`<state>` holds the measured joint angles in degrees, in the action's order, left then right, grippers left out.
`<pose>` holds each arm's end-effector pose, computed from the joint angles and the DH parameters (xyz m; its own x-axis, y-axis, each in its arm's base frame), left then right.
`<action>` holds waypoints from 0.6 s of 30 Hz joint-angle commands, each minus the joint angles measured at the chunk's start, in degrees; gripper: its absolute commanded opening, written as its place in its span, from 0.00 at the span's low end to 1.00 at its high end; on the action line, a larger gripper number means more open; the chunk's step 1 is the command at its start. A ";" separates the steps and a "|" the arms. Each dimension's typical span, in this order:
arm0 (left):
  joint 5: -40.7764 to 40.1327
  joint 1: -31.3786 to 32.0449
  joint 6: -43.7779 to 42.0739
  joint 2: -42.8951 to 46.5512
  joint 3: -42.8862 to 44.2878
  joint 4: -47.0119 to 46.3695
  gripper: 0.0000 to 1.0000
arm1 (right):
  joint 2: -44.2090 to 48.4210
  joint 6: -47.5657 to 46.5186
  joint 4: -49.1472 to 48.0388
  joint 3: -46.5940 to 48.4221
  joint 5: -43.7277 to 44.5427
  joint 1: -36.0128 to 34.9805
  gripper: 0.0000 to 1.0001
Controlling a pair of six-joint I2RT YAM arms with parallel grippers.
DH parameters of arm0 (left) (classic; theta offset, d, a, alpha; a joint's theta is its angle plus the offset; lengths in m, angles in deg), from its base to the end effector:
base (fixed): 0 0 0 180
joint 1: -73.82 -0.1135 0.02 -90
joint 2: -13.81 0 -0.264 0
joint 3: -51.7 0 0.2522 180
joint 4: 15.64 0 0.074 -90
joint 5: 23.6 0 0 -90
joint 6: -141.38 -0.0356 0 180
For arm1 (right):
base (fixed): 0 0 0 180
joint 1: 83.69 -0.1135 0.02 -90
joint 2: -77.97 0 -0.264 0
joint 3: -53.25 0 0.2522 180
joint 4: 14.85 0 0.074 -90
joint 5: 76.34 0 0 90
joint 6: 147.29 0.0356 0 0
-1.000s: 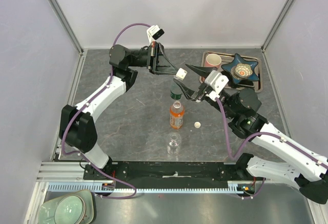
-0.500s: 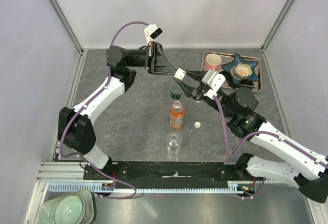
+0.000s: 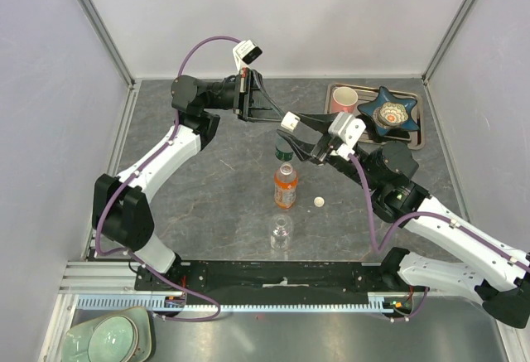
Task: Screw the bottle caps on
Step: Pick up the bottle cap from the center of the board.
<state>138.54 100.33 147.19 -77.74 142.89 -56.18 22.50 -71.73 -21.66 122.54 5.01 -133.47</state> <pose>0.2929 -0.1840 0.4306 -0.8420 0.0790 -0.5336 0.4947 -0.2814 -0.8223 0.1363 0.1695 0.4297 0.4312 0.1281 -0.8931 -0.7623 0.5812 -0.2847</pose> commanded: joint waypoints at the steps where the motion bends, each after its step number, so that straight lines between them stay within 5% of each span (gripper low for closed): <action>1: 0.46 0.22 1.40 1.64 0.09 -2.30 0.02 | 0.35 1.34 -2.19 2.57 -2.08 -0.32 0.54; 18: 0.20 0.22 0.00 1.72 -0.52 -1.68 0.02 | -0.26 2.83 0.19 4.85 -4.63 -0.32 0.30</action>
<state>138.76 100.33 147.22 -77.48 142.87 -56.77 22.35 -70.55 -19.83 124.31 4.27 -133.40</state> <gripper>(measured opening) 0.025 0.441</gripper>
